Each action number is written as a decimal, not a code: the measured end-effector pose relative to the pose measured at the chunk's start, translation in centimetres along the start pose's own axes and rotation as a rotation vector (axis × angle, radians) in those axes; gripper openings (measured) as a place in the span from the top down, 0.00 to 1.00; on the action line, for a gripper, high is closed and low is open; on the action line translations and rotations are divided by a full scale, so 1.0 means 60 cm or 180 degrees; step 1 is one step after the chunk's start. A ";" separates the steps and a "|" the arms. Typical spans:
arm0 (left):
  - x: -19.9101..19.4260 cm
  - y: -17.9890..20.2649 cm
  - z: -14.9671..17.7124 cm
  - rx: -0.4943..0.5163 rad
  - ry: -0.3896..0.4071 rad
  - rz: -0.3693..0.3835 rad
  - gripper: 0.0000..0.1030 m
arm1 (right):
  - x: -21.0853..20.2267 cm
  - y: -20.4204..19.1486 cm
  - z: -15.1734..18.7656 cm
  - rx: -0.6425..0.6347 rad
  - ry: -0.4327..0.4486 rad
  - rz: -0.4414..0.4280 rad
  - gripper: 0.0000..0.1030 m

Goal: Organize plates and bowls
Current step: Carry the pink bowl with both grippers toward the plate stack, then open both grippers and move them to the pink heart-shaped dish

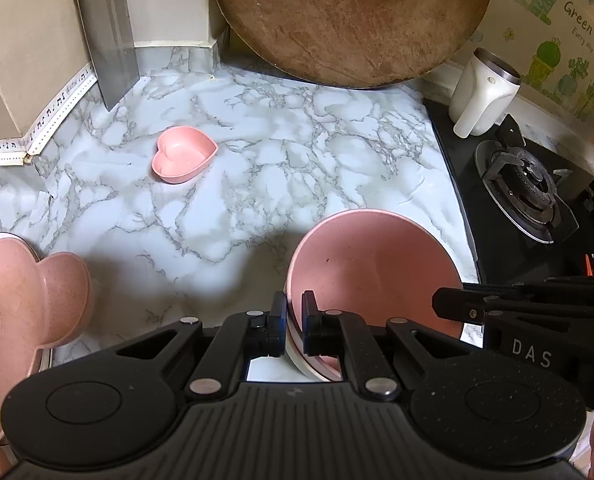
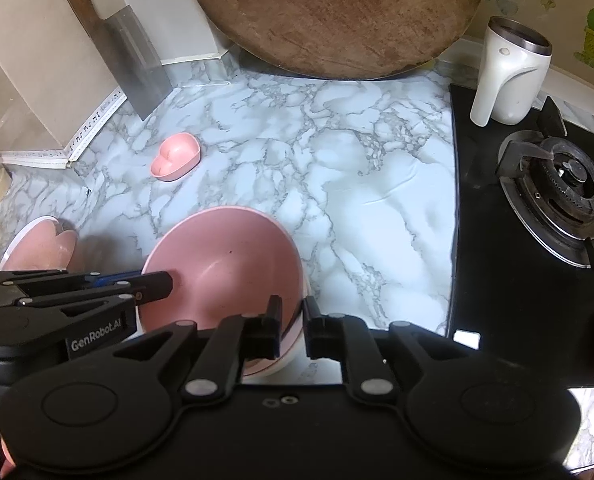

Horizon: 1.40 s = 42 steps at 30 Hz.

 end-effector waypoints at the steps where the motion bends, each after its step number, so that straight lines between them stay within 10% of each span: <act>1: 0.000 0.000 0.000 -0.0008 -0.0005 0.0009 0.94 | 0.000 0.000 0.000 0.0013 -0.0010 -0.0014 0.83; 15: -0.025 -0.004 -0.001 -0.0008 0.0083 0.0092 0.94 | -0.018 -0.007 -0.007 -0.0050 0.0051 0.0022 0.76; 42: -0.121 -0.068 -0.080 -0.0066 0.0670 0.0021 0.89 | -0.074 -0.067 -0.111 -0.0340 0.0556 -0.0229 0.27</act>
Point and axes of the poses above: each gripper's, at about its wrist camera, not at the fingertips, and x roughly the way its jaws point, y to its right, z to its underside, the point moved 8 cm from there along x, roughly the way its jaws point, and after that the axes turned 10 degrees about z, right-handed, at the moved point
